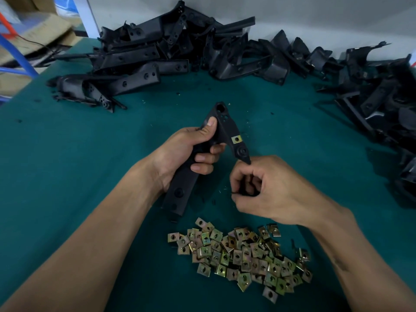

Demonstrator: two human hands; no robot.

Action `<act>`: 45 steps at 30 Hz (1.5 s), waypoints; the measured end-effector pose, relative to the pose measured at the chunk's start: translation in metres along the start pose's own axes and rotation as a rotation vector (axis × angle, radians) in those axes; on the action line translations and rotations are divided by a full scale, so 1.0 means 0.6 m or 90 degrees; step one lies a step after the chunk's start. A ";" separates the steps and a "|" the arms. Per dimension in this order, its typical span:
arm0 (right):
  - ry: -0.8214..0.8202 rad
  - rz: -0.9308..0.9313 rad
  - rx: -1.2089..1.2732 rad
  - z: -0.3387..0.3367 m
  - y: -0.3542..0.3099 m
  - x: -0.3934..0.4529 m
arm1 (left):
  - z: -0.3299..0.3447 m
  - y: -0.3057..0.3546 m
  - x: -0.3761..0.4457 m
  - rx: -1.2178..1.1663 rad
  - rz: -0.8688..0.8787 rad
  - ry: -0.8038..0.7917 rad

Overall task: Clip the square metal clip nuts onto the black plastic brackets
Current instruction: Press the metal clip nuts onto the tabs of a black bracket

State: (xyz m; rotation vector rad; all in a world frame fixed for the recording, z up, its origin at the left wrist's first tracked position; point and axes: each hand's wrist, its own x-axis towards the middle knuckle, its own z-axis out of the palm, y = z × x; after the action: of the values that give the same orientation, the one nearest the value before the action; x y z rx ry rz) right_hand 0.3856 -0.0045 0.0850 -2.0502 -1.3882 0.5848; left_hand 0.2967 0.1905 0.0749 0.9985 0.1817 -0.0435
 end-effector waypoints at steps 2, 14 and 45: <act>0.052 0.027 0.078 0.004 0.010 0.003 | -0.002 -0.001 0.001 -0.005 0.000 -0.002; 0.366 0.001 0.735 0.007 0.009 0.031 | -0.004 -0.004 -0.001 0.056 -0.018 -0.051; 0.452 0.000 0.705 0.016 -0.023 0.041 | 0.002 -0.004 -0.001 0.074 -0.031 -0.086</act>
State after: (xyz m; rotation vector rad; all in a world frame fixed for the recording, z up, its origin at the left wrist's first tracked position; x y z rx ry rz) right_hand 0.3792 0.0244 0.0868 -1.1379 -0.4346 0.4030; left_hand 0.2957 0.1878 0.0736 1.1032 0.0803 -0.1679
